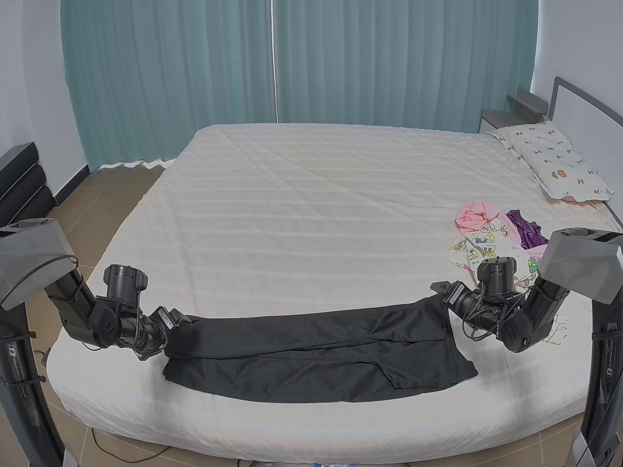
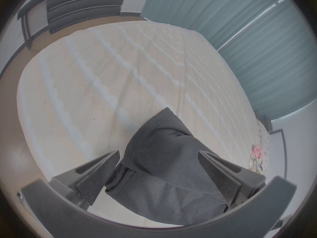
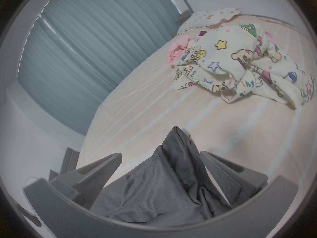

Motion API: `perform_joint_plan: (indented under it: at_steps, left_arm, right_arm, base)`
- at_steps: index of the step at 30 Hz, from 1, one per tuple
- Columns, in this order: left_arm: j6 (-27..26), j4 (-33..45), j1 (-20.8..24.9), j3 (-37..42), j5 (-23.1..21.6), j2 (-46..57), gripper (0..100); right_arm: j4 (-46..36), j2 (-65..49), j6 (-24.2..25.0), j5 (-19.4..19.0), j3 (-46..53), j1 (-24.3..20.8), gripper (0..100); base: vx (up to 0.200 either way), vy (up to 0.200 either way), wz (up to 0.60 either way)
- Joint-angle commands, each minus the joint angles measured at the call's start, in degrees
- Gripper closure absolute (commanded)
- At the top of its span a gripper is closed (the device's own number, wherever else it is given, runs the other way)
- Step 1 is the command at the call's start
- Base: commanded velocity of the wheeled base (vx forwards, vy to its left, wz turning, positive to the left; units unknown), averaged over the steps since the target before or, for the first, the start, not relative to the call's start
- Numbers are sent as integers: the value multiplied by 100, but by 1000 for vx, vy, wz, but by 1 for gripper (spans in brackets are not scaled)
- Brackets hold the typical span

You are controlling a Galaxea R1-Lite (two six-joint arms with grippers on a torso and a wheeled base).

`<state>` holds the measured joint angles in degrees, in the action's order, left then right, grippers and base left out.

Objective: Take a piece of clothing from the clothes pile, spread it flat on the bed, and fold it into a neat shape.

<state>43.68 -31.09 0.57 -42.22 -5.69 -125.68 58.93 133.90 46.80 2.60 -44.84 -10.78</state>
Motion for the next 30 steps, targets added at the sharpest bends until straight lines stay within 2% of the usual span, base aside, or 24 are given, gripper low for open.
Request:
perform_joint_plan:
  at_steps: [1,4,10,11,20,30]
  left_arm:
    - [-123,-29,13,38,-11,-193,0]
    - [-334,-38,13,38,-28,-272,0]
    - [-351,-126,22,38,-28,-281,0]
    - [-342,-126,31,29,-28,-281,100]
    - [-299,-117,4,-24,33,-140,100]
    - [-17,-126,22,-59,33,396,100]
  right_arm:
    - [136,-110,119,-40,186,49,0]
    - [172,-40,136,-58,212,84,0]
    - [172,-31,145,-58,247,93,0]
    - [172,-31,145,-66,265,93,0]
    - [101,-119,136,-58,458,32,0]
    - [-136,-171,136,-58,617,-74,0]
  base:
    - [0,0,0]
    - [0,0,0]
    - [0,0,0]
    - [0,0,0]
    - [0,0,0]
    - [0,0,0]
